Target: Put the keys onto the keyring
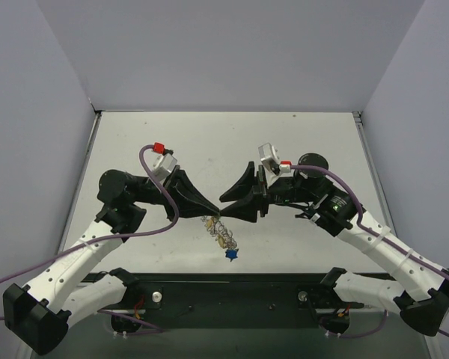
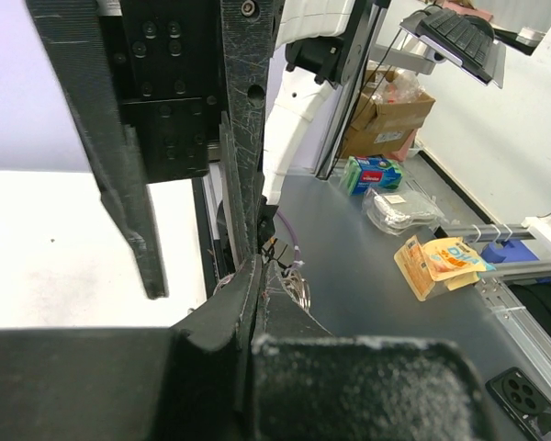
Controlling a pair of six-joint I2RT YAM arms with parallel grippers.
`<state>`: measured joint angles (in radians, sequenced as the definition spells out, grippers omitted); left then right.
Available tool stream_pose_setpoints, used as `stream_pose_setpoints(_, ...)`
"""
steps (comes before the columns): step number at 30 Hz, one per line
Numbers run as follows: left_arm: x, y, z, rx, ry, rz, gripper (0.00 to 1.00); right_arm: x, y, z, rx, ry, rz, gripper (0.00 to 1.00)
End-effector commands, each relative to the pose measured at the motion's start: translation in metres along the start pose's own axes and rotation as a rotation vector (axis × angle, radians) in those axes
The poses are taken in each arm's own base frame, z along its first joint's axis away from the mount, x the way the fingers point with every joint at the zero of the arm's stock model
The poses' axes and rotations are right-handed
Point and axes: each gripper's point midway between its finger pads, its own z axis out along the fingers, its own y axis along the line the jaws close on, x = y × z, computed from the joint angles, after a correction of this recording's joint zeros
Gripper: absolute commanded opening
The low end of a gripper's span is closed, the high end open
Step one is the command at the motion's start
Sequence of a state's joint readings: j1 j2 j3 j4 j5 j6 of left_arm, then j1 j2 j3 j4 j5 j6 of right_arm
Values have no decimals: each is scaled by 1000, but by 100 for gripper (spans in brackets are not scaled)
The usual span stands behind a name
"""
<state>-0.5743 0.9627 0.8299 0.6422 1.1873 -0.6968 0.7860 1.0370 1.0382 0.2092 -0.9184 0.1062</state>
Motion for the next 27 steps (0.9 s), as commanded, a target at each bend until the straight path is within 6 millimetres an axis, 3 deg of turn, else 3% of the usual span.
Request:
stream_pose_setpoints(1,-18,-10,2,25,-36,88,0,-17,7,4,-70,-51,-70,34)
stream_pose_setpoints(11,-21,-12,2,34,-45,93,0,-17,12,6,-107,-48,-59,18)
stream_pose_setpoints(14,-22,-13,2,35,-53,98,0,-17,13,7,-123,-48,-57,1)
stream_pose_setpoints(15,-22,-13,2,33,-55,96,0,-18,14,7,-124,-50,-56,0)
stream_pose_setpoints(24,-26,-14,2,26,-70,110,0,-19,17,7,-142,-60,-55,0)
stream_pose_setpoints(27,-26,-15,2,26,-72,112,0,-18,18,6,-145,-61,-57,22)
